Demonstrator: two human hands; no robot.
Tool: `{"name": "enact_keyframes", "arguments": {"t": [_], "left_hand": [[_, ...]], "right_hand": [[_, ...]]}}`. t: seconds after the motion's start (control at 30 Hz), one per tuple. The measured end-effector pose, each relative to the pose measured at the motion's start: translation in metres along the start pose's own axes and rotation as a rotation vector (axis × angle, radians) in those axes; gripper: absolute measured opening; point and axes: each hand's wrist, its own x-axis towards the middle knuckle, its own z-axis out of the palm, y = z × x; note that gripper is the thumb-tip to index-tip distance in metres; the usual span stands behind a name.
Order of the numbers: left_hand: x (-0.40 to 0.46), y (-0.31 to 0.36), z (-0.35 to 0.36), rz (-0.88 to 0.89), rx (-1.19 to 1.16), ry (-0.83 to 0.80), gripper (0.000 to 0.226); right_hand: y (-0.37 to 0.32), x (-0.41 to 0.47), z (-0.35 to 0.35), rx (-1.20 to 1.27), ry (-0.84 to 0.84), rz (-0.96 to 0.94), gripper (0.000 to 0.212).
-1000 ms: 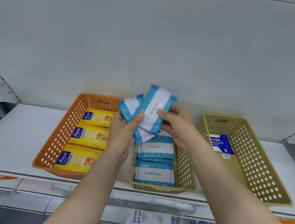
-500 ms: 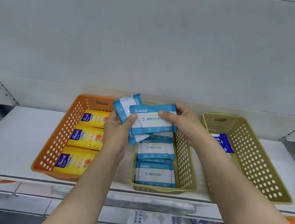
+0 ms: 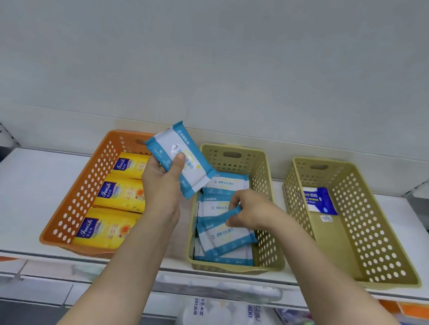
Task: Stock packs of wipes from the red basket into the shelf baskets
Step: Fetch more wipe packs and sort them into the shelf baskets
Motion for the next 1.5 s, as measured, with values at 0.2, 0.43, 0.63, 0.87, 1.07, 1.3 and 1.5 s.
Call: {"name": "enact_keyframes", "arguments": {"t": [0.2,0.43,0.63,0.87,1.07,1.3,1.5], "left_hand": [[-0.001,-0.003,-0.001,-0.030,0.010,0.025,0.032],[0.000,-0.003,-0.002,-0.045,0.011,0.029,0.032],[-0.002,-0.002,0.003,-0.079,-0.031,-0.016,0.020],[-0.006,0.001,0.011,-0.134,-0.038,-0.116,0.029],[-0.012,0.001,0.019,-0.130,0.065,-0.242,0.018],[-0.006,-0.007,0.022,-0.001,0.300,-0.140,0.018],[-0.009,-0.031,0.002,-0.148,0.612,-0.261,0.051]], "right_hand": [[-0.002,0.001,0.022,-0.278,-0.014,0.026,0.030],[0.001,0.006,0.016,-0.037,-0.030,-0.013,0.026],[0.006,0.011,0.031,-0.310,0.005,-0.031,0.024],[-0.020,0.007,-0.021,1.012,0.275,-0.154,0.032],[-0.023,0.018,-0.045,1.081,0.287,-0.169,0.025],[-0.007,0.033,-0.055,1.177,0.271,-0.093,0.039],[0.015,0.056,-0.048,0.660,0.418,0.065,0.052]]}}
